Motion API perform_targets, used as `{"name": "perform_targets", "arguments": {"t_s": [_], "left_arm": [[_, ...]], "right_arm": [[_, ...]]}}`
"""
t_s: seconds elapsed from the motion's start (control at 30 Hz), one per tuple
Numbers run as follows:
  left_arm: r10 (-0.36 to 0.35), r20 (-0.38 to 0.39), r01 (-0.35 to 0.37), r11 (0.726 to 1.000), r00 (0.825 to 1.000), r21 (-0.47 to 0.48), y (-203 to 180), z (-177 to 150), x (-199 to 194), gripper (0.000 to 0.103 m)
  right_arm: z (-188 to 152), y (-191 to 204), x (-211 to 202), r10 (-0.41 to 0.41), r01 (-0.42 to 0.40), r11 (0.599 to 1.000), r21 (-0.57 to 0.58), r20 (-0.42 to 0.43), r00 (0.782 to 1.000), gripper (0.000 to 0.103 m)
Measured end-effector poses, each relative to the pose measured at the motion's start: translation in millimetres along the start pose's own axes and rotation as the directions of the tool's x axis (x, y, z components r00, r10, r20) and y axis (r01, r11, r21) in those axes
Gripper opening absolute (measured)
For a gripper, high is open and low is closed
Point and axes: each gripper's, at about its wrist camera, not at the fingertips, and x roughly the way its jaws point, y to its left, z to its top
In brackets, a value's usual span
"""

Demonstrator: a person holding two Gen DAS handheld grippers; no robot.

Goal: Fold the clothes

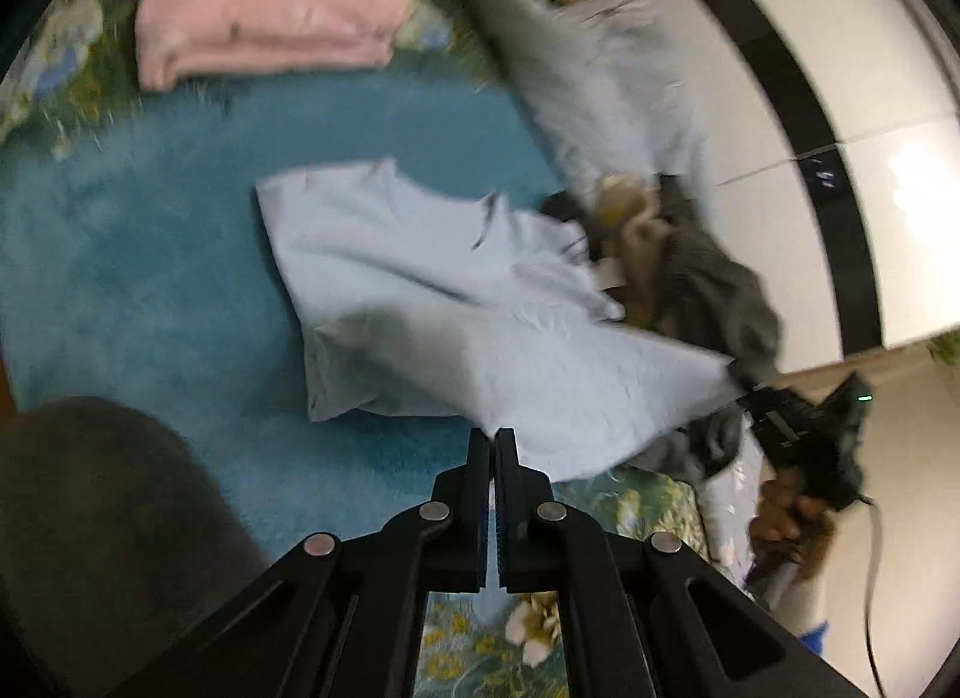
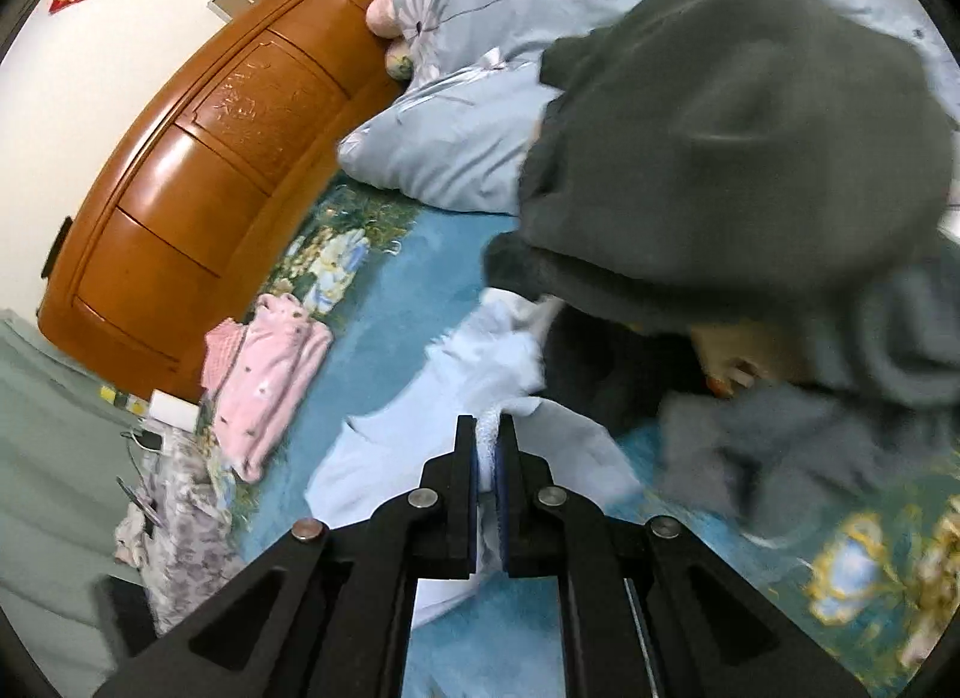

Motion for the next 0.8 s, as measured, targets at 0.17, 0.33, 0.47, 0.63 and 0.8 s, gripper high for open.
{"name": "perform_targets", "arguments": {"t_s": [0.17,0.33,0.47,0.63,0.8], "left_arm": [[-0.084,-0.13,0.08,0.996,0.988,-0.036,0.0,-36.9,-17.7,0.001],[-0.102,-0.11,0.092,0.991,0.989,-0.095,10.4,-15.5,-1.9,0.001],[-0.096,-0.048,0.082,0.969,0.994,-0.231,44.9,30.2,17.6,0.001],[-0.051,0.002,0.047,0.911,0.999,-0.41,99.7,89.2,51.1,0.001],[0.015,-0.007,-0.017,0.893,1.0,-0.45,124.3,137.6,84.6,0.001]], "right_arm": [[-37.0,-24.2,-57.9,0.027,-0.03,0.999,0.046,0.058,0.998,0.005],[-23.1,-11.8,-44.8,-0.006,0.006,1.0,0.029,0.011,1.0,0.005],[16.7,20.4,15.8,-0.039,0.039,0.999,0.002,-0.071,0.997,0.005],[61.7,55.0,106.8,-0.105,0.105,0.994,-0.012,-0.188,0.977,0.005],[82.7,80.3,190.1,-0.216,0.208,0.976,-0.058,-0.251,0.944,0.005]]}}
